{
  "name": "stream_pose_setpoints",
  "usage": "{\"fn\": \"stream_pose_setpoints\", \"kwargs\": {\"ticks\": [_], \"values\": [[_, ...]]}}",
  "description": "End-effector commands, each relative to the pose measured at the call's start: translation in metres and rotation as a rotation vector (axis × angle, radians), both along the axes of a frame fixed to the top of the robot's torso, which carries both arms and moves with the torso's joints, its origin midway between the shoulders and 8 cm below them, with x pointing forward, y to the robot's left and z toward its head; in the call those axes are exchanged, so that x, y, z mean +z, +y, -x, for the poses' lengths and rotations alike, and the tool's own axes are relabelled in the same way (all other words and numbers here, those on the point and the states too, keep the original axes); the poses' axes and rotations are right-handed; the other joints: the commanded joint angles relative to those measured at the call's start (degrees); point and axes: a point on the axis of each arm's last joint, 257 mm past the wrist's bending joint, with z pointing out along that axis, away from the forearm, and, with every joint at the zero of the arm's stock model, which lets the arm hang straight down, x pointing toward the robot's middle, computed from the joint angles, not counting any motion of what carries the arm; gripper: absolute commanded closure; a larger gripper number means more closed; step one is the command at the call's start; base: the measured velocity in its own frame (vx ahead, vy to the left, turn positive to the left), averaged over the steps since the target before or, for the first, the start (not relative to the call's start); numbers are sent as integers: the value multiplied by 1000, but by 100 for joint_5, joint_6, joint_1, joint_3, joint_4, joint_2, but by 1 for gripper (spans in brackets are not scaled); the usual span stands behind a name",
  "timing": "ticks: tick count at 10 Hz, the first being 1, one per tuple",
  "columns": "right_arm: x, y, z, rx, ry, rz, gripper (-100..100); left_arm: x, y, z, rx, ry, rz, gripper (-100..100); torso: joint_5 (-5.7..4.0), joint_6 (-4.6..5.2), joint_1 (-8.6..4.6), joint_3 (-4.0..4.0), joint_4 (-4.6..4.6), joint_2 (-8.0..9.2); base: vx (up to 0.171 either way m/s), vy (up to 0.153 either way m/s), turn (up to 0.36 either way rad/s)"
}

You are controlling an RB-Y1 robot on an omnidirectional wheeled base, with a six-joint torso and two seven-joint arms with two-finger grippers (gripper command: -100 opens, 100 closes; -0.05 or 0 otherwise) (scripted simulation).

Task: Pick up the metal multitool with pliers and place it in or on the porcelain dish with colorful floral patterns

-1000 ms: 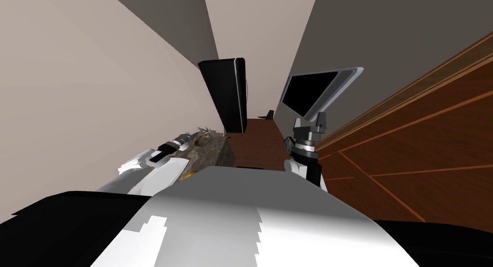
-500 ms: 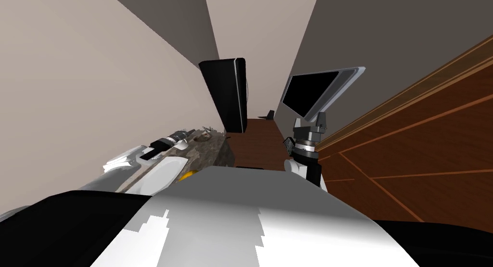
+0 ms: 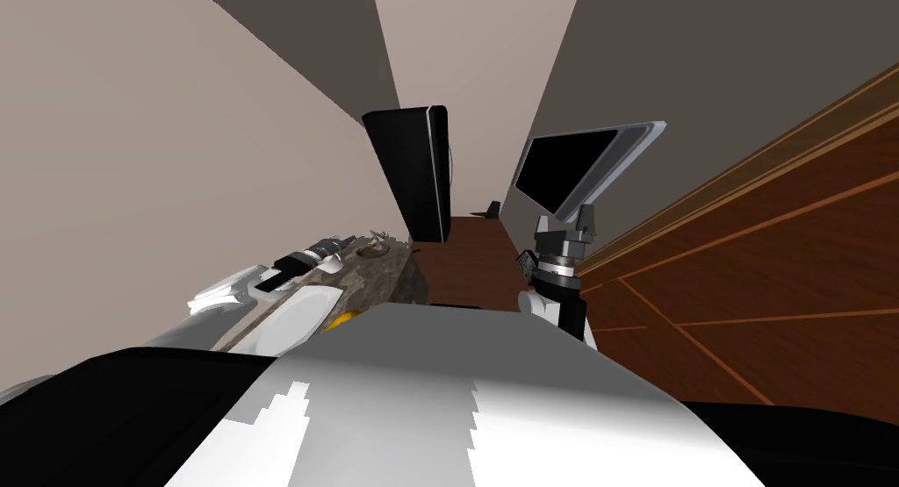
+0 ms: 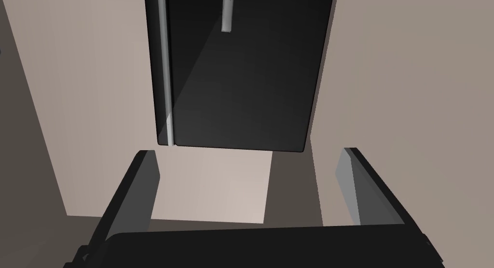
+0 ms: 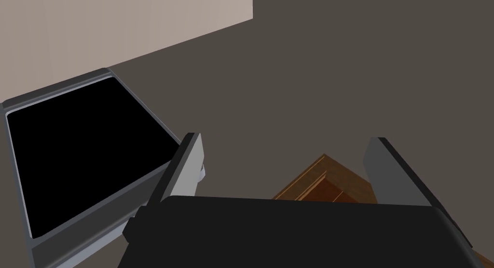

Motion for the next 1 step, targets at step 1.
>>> {"fn": "stream_pose_setpoints", "kwargs": {"ticks": [1], "values": [[0,0,0,0,0,0,0,0,0,0,0,0,0,0,0,0,0,0,0,0,0,0,0]]}}
